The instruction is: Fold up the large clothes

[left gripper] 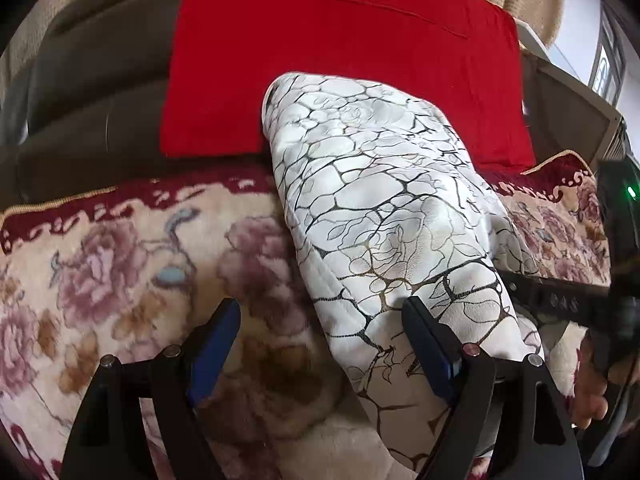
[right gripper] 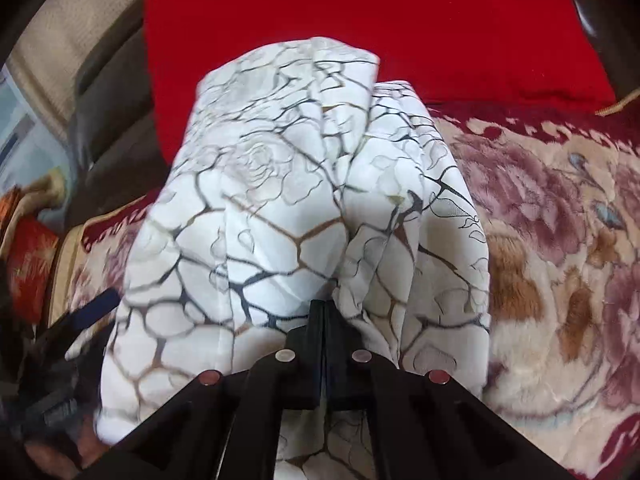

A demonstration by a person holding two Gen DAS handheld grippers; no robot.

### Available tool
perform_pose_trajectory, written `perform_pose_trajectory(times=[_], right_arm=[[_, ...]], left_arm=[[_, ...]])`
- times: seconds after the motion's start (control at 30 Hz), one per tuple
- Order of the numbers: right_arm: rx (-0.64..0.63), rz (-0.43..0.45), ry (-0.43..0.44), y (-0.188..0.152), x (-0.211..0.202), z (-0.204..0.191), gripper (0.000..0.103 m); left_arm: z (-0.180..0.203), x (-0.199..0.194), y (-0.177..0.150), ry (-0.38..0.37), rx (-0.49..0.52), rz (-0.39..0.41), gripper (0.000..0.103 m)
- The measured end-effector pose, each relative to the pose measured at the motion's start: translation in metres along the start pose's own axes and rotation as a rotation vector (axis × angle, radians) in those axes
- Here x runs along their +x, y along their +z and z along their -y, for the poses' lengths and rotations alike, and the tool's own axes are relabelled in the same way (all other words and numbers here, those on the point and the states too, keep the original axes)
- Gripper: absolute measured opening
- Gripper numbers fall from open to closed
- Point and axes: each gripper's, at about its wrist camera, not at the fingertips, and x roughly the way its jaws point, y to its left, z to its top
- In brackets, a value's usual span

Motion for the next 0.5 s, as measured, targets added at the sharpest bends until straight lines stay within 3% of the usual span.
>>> perform_pose_trajectory(times=[0.17, 0.27, 0.5], right_arm=[[0.017, -0.008, 0.032, 0.011, 0.005, 0.009, 0.000], [0.057, -0.031, 0.110, 0.015, -0.014, 0.018, 0.004], [0.029, 0.075, 0.222, 0.071, -0.059, 0.011, 0.008]], left_arm=[[-0.006, -0.004, -0.001, 0.015, -0.007, -0.012, 0.083], [-0.009, -0.014, 0.002, 0.025, -0.016, 0.010, 0.083], [0.004, -0.014, 0.011, 0.077, 0.001, 0.026, 0.083]])
